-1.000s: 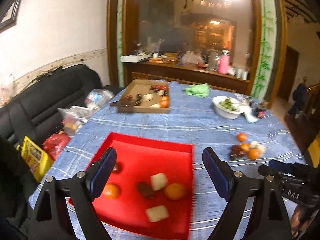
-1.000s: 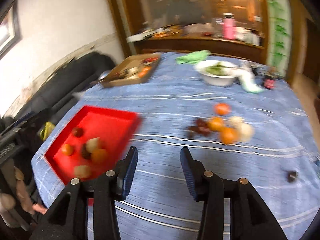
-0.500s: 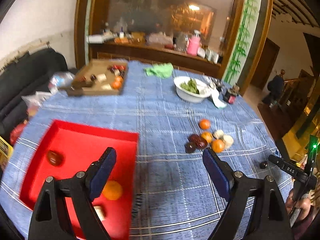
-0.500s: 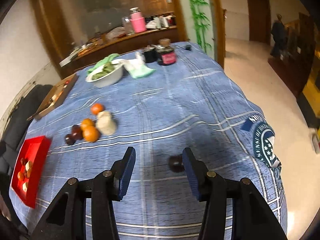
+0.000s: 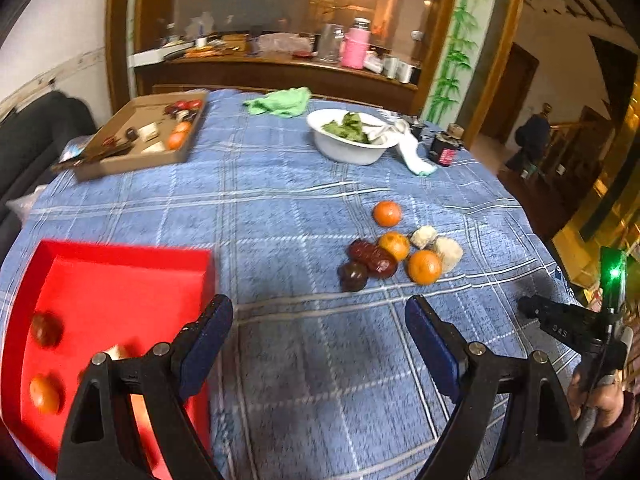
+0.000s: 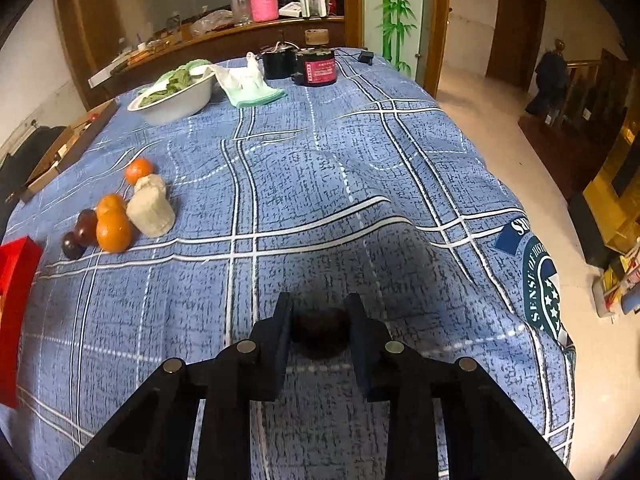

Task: Organize fruits
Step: 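Return to the pile and grasp a small dark plum with the right tool, then grasp a large wrinkled date with the left tool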

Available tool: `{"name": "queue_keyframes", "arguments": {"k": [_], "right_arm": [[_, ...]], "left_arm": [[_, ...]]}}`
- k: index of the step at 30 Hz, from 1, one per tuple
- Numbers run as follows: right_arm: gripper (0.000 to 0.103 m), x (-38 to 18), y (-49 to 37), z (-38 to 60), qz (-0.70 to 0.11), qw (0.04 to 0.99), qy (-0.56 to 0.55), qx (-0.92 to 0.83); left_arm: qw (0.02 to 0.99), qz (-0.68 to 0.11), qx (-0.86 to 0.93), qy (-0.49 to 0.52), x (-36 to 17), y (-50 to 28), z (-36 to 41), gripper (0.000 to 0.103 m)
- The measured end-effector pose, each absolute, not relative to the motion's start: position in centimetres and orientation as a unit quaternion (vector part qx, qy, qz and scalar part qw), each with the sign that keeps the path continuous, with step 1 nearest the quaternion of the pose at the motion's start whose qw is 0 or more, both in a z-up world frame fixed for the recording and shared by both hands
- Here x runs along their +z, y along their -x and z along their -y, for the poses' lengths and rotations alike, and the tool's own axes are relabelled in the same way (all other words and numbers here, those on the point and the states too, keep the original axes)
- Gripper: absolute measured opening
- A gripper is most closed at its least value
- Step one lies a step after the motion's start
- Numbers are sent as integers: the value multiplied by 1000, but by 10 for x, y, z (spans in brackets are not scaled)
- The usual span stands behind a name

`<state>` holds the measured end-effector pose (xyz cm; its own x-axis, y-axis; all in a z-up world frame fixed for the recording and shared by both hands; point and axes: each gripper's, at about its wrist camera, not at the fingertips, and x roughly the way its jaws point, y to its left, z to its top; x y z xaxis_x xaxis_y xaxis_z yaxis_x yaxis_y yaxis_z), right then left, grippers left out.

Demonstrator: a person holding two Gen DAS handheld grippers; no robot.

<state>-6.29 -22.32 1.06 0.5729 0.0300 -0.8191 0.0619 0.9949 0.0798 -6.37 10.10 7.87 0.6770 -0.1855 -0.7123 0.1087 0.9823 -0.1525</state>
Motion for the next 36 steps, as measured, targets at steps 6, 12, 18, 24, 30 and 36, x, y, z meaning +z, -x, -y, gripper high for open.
{"name": "queue_keyframes", "arguments": {"k": [6, 12, 18, 24, 30, 36], "right_arm": [[27, 25, 60, 214, -442, 892, -84, 33], [27, 31, 43, 196, -409, 890, -156, 124], [27, 17, 38, 195, -421, 874, -189, 153], [27, 13, 35, 198, -427, 864, -204, 169], [27, 9, 35, 208, -424, 840, -266, 210], [27, 5, 34, 208, -429, 802, -331, 252]], "left_arm": [[903, -414, -103, 44, 63, 21, -80, 87], [886, -440, -142, -48, 39, -24, -38, 87], [870, -451, -155, -126, 11, -37, -17, 73], [878, -441, -165, -85, 26, -30, -22, 51], [901, -401, -162, -42, 64, 11, -44, 51], [922, -365, -126, 35, 93, 58, -106, 51]]}}
